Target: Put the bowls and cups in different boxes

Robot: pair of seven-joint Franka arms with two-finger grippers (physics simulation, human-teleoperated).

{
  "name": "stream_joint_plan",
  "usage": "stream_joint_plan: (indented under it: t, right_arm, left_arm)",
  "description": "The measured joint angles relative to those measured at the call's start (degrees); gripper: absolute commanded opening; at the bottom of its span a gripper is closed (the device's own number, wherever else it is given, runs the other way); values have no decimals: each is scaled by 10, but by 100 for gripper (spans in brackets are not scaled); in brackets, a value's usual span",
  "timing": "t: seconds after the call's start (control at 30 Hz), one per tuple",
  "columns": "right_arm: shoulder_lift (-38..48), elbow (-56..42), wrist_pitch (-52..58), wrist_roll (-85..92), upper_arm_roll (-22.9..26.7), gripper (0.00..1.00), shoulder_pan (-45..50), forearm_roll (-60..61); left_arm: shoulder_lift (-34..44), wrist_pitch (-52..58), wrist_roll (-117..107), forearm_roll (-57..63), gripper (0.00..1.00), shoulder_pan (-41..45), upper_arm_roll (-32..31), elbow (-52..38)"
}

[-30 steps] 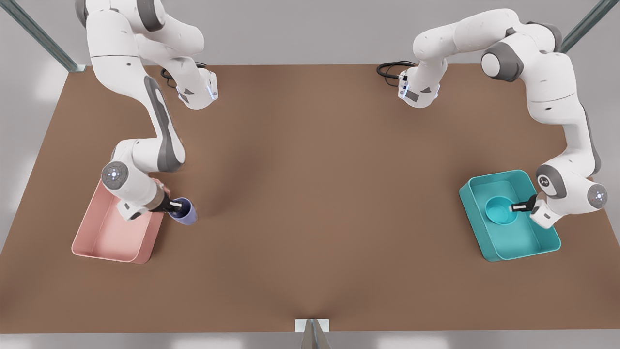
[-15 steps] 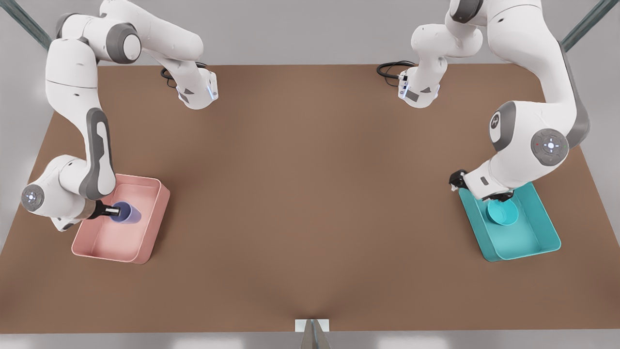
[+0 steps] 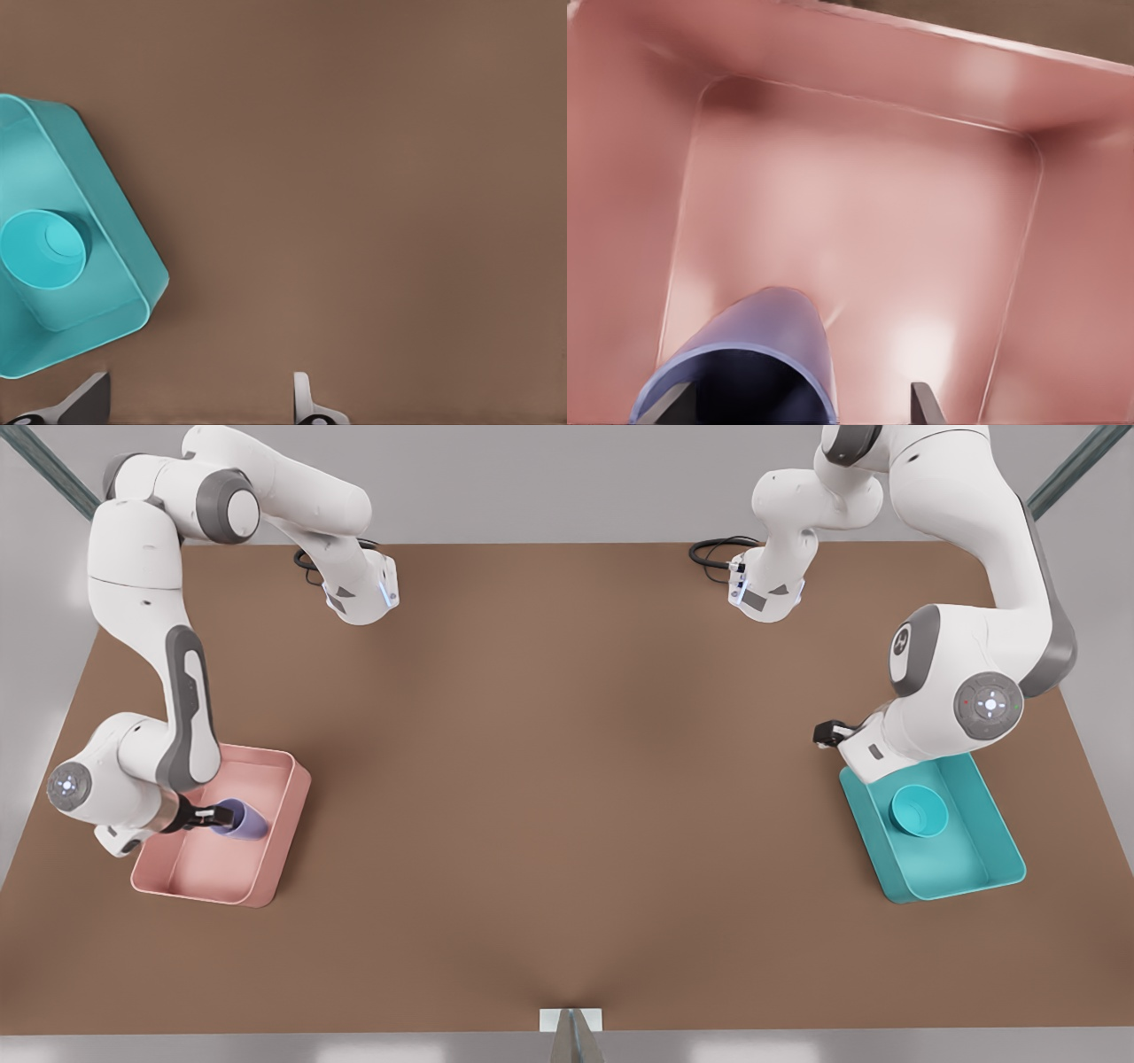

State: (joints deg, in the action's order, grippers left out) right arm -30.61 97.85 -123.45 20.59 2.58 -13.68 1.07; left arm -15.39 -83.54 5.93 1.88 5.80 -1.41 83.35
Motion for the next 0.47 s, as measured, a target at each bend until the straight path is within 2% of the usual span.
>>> stream_joint_plan:
  t: [0.13,0.3,0.47]
  right_arm:
    - [71,-6,47,17,-8,100,12,12]
    - [123,-118,168,-1,-10,100,95,22]
    - [240,-83,279,-41,-9,100,130,6]
  left_arm:
    - [-1,5,-14,0,100,0,0,0]
    - [-2,8,-27,0,100,1,0,-6]
    - [-2,10,-37,0,100,1,0,-8]
